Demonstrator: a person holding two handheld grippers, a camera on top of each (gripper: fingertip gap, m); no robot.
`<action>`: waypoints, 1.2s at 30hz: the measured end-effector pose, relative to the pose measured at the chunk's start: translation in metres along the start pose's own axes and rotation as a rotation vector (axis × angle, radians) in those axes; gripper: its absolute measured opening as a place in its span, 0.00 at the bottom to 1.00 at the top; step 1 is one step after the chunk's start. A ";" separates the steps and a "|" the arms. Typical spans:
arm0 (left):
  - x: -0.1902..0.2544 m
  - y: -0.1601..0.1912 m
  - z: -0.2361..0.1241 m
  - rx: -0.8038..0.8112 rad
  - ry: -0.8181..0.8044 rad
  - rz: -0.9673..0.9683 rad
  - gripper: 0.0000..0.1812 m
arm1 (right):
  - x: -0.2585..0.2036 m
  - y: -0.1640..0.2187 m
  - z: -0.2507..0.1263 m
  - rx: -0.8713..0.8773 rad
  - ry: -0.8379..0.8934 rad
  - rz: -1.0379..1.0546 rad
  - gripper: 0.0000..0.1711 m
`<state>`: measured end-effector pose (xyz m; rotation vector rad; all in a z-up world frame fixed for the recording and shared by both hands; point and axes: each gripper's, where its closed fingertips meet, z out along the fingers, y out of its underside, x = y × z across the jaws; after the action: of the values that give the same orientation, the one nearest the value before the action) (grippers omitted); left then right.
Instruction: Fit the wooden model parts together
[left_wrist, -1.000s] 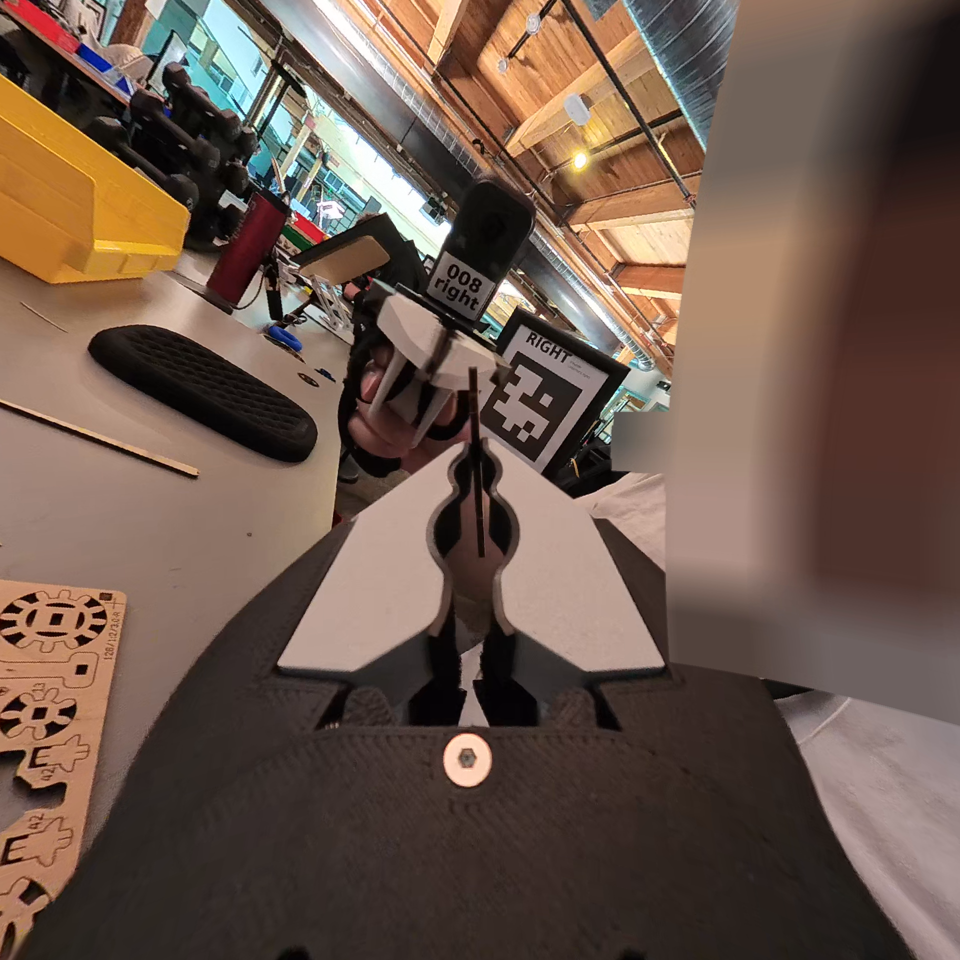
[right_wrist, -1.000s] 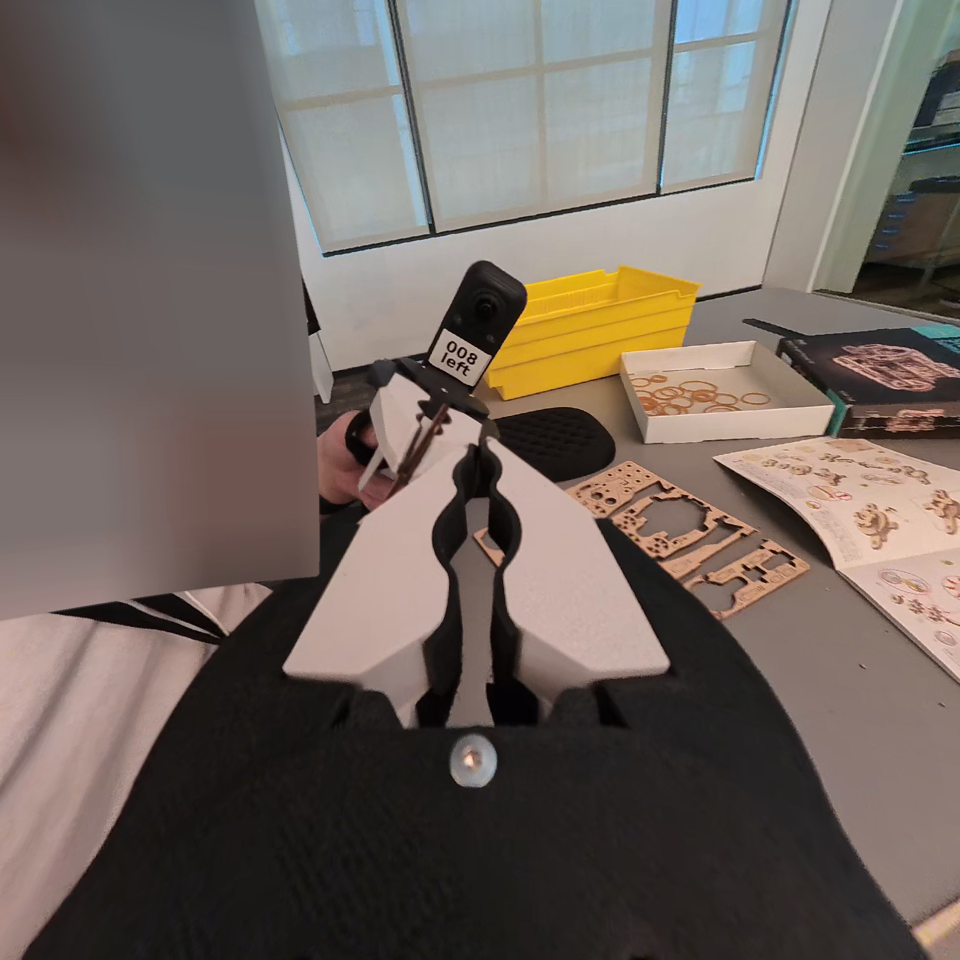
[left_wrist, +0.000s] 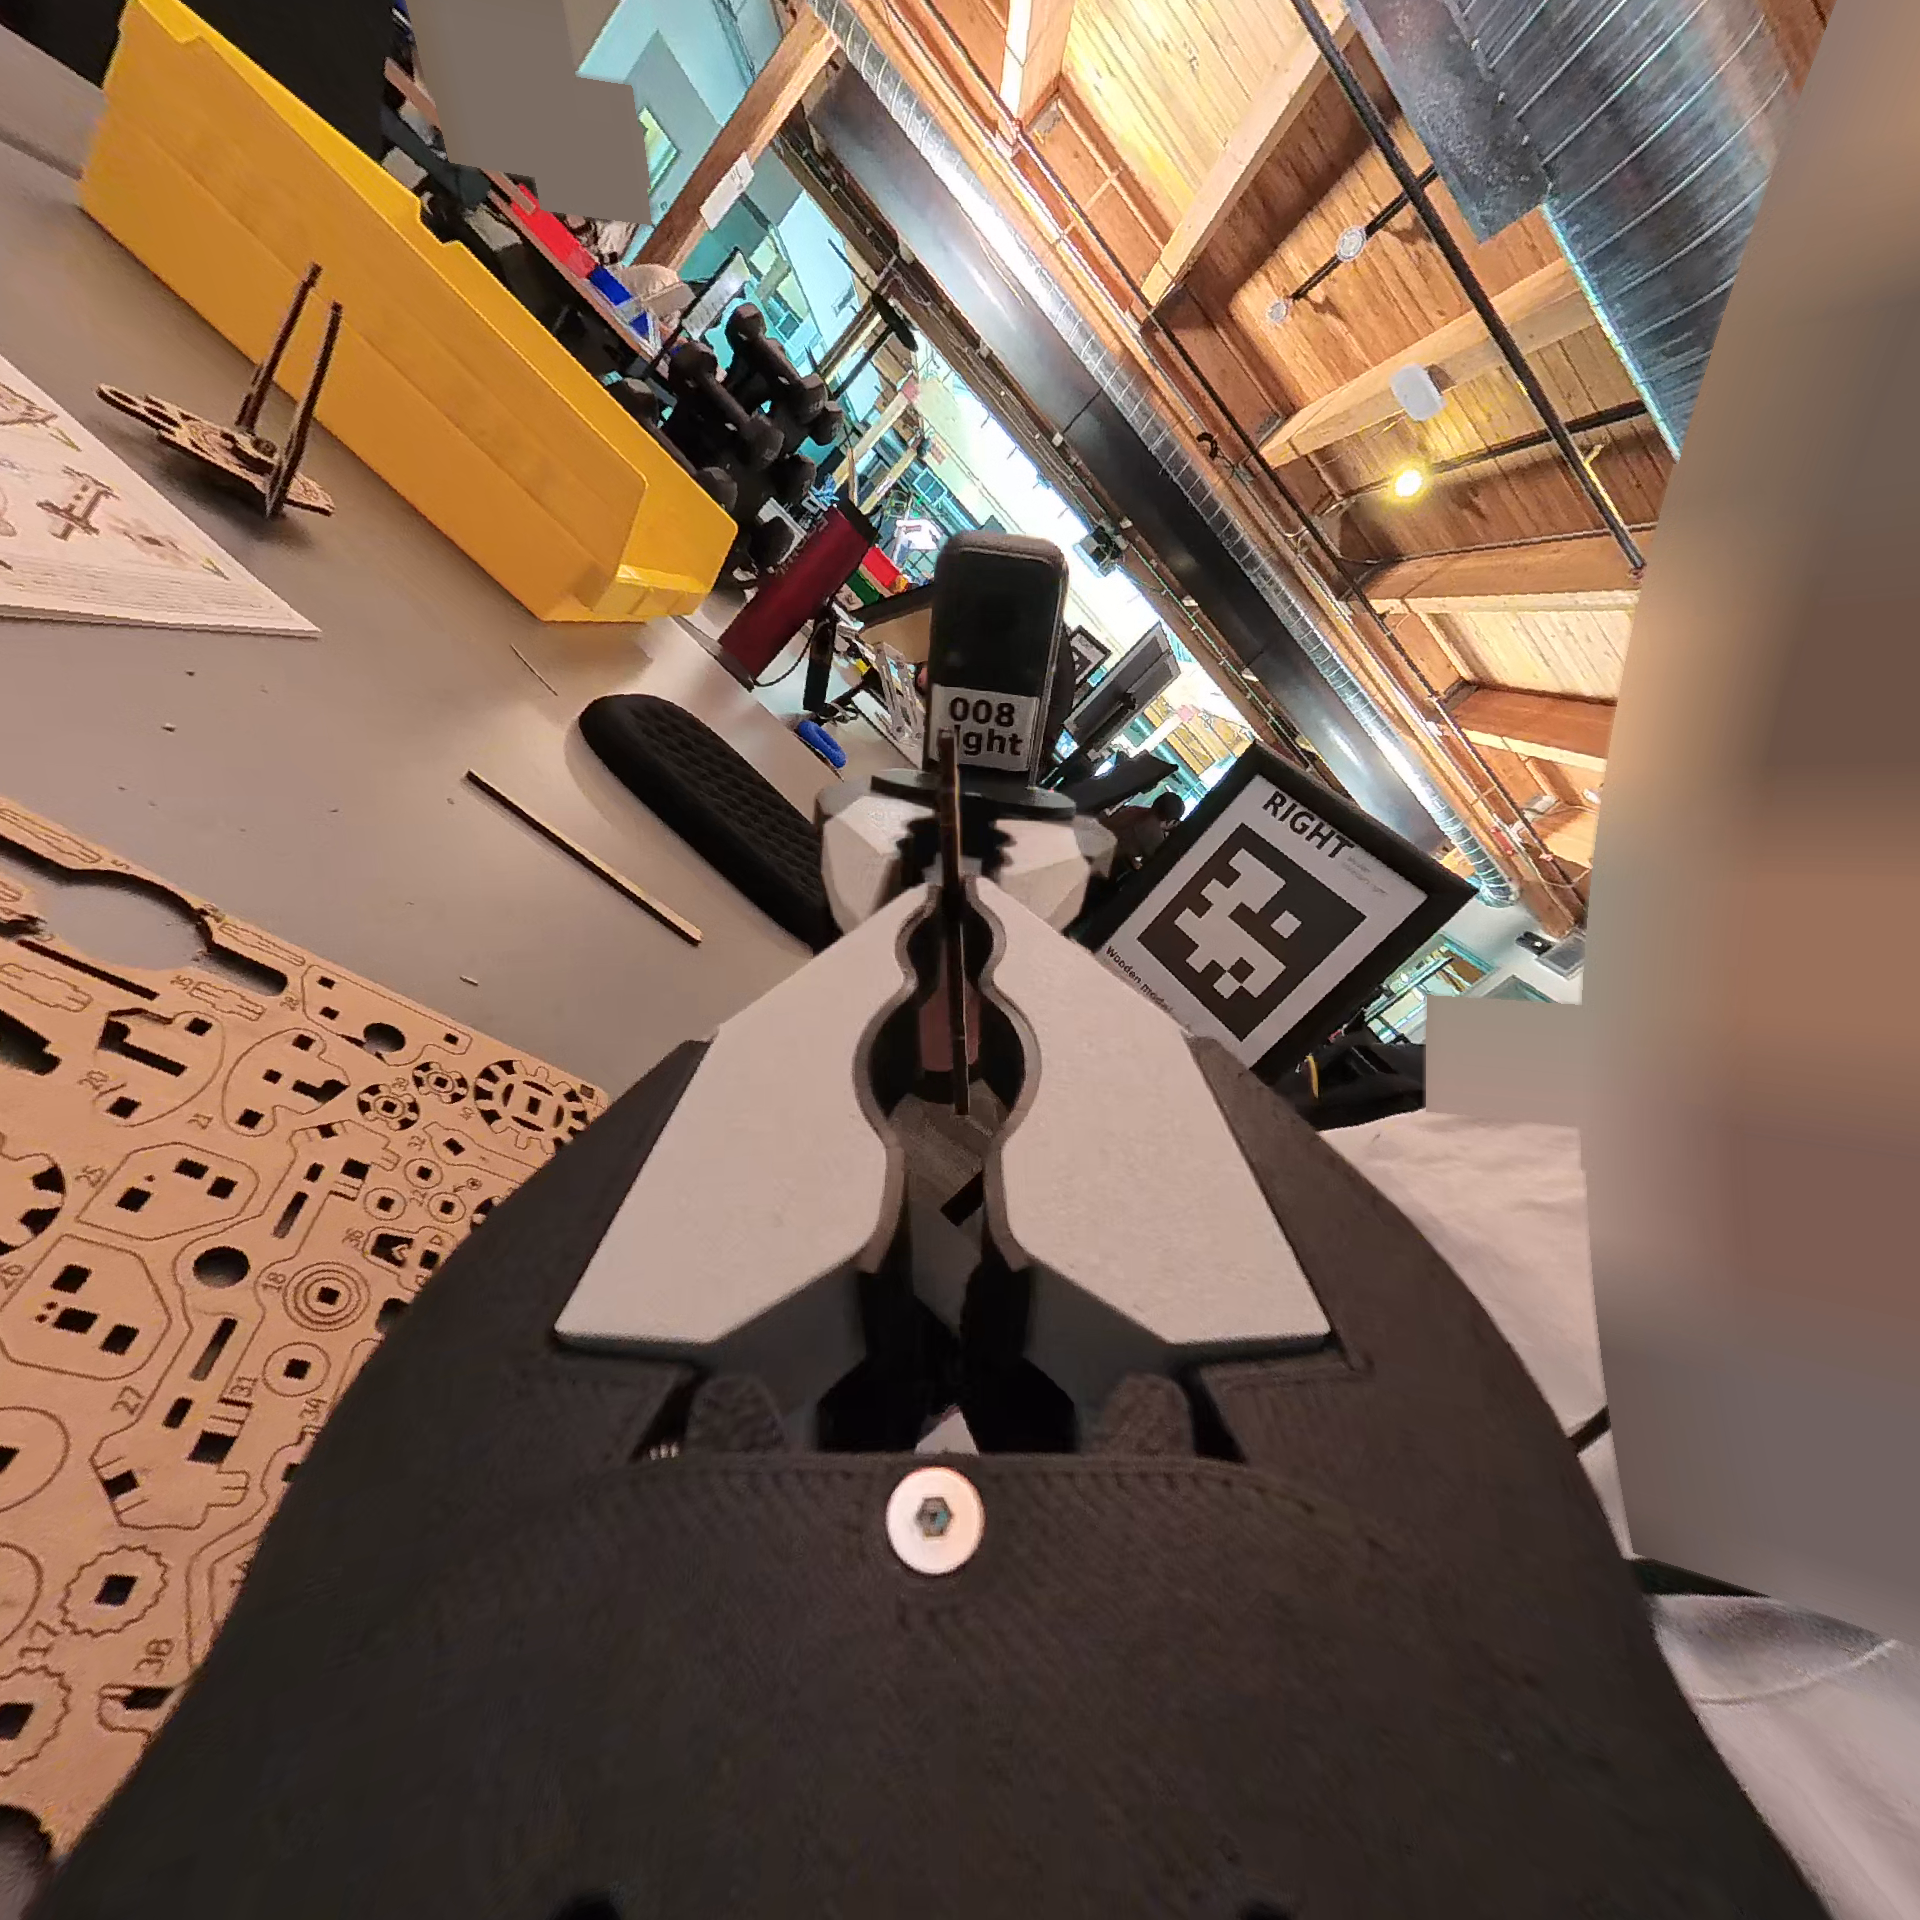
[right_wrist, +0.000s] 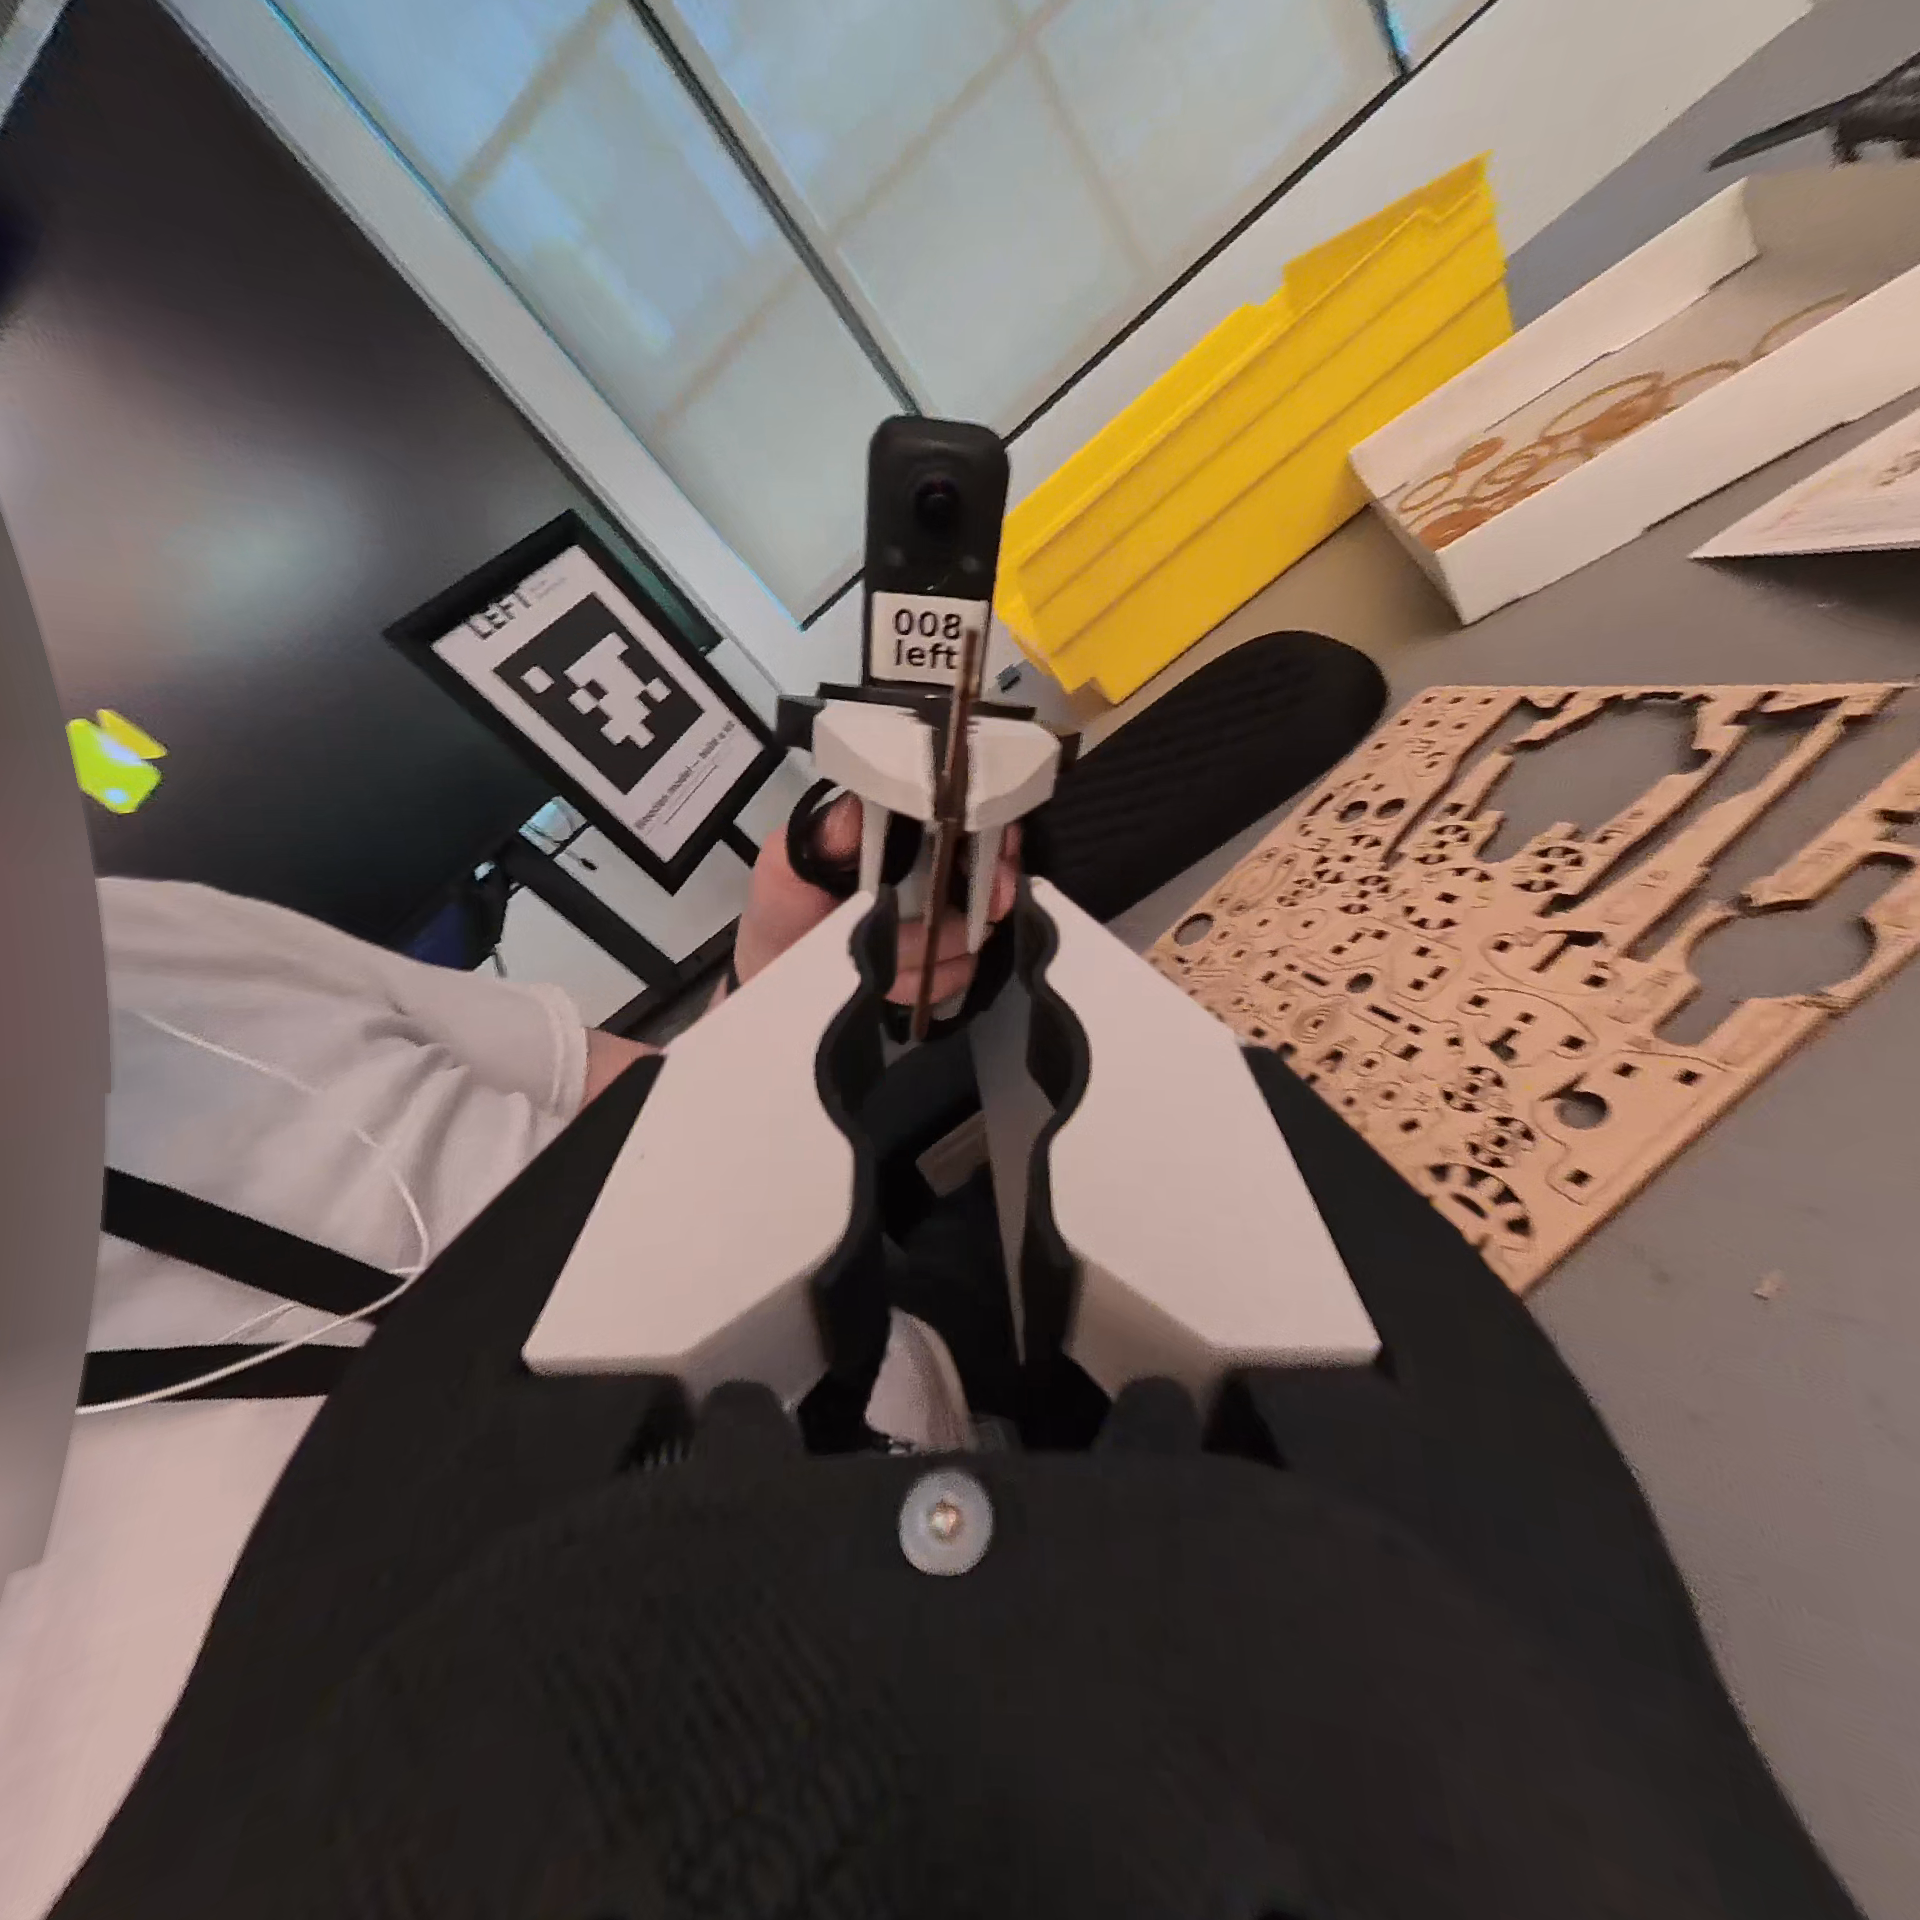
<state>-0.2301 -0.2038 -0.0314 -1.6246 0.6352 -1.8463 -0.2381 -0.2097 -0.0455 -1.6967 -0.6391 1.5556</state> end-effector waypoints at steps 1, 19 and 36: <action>-0.001 0.001 0.001 -0.003 -0.006 0.004 0.00 | -0.001 0.002 0.003 -0.012 -0.014 0.011 0.12; -0.018 0.008 0.008 -0.012 -0.064 0.024 0.00 | 0.017 0.013 -0.002 -0.048 0.087 -0.030 0.14; -0.031 -0.041 -0.018 0.083 -0.094 0.201 0.15 | 0.091 -0.046 -0.072 0.018 0.172 0.014 0.01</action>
<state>-0.2506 -0.1537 -0.0271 -1.5248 0.6467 -1.6210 -0.1494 -0.1245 -0.0657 -1.8013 -0.5243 1.4022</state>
